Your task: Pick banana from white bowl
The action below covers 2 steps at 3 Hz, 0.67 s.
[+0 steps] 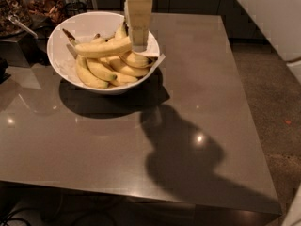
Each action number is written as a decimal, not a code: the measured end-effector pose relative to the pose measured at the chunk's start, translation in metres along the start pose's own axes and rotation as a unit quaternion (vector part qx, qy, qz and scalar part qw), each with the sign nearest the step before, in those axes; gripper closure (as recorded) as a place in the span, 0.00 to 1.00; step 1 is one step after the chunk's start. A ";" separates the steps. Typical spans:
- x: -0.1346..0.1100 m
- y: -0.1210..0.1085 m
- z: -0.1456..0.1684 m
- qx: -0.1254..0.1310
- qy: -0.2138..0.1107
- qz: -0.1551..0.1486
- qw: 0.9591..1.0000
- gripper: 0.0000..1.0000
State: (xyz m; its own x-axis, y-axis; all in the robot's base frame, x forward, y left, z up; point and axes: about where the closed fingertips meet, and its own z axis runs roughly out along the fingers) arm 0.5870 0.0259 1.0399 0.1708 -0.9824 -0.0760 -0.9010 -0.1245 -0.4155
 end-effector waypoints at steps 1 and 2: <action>-0.007 -0.009 0.012 -0.005 -0.011 0.006 1.000 0.00; -0.015 -0.018 0.031 -0.025 -0.018 0.015 0.999 0.07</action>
Offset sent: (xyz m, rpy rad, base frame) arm 0.0304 0.0219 -0.0418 -0.0052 0.1858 -0.0308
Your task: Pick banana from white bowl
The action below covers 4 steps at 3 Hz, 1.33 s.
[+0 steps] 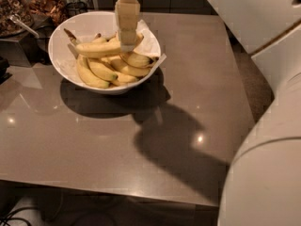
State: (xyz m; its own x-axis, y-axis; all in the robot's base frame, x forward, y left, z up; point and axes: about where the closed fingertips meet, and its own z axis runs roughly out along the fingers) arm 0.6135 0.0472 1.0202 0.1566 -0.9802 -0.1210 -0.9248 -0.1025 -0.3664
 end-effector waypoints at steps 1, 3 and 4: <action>-0.006 -0.005 0.020 -0.021 -0.004 0.005 1.000 0.24; -0.023 -0.011 0.053 -0.054 -0.011 0.002 0.998 0.31; -0.033 -0.013 0.070 -0.068 -0.012 -0.006 0.998 0.34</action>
Offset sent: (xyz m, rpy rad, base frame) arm 0.0072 0.0133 -0.0487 -0.0687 0.2131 -0.0042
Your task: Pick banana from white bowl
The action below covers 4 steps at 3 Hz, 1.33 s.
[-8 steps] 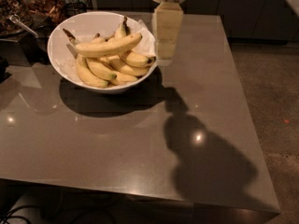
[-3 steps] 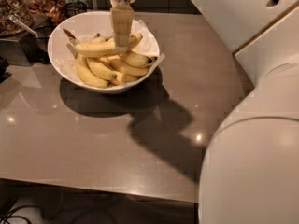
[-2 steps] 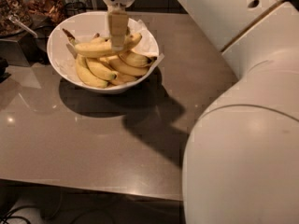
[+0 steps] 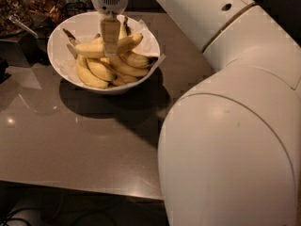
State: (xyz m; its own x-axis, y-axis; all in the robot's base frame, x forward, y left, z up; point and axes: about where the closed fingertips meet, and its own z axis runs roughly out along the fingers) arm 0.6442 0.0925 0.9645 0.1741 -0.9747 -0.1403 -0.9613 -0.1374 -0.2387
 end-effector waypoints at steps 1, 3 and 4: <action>0.001 0.000 0.018 -0.017 0.004 0.002 1.000 0.34; 0.002 -0.003 0.036 -0.016 -0.001 0.007 1.000 0.75; -0.002 -0.009 0.038 -0.007 -0.007 0.007 1.000 0.98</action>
Offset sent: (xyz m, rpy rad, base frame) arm -0.0240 -0.0323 -0.0562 -0.1240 0.1815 -0.0248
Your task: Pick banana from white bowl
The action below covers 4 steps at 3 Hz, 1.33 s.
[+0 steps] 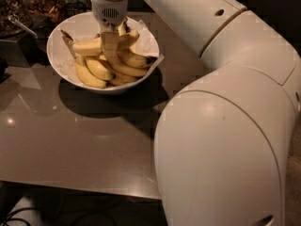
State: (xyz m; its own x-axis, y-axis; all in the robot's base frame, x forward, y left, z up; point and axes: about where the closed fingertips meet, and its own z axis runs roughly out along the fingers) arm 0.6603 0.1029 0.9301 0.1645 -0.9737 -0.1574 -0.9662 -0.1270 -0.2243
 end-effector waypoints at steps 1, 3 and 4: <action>-0.004 -0.002 -0.006 0.016 -0.006 -0.005 1.000 1.00; -0.015 0.012 -0.057 0.067 0.002 -0.029 0.997 1.00; -0.019 0.025 -0.077 0.081 -0.006 -0.050 0.995 1.00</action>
Offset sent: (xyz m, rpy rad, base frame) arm -0.0339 -0.0052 0.0676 0.0041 -0.1596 0.0195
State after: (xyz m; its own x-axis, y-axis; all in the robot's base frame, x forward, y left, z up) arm 0.6178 0.1035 1.0014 0.2609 -0.9555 -0.1376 -0.9004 -0.1894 -0.3916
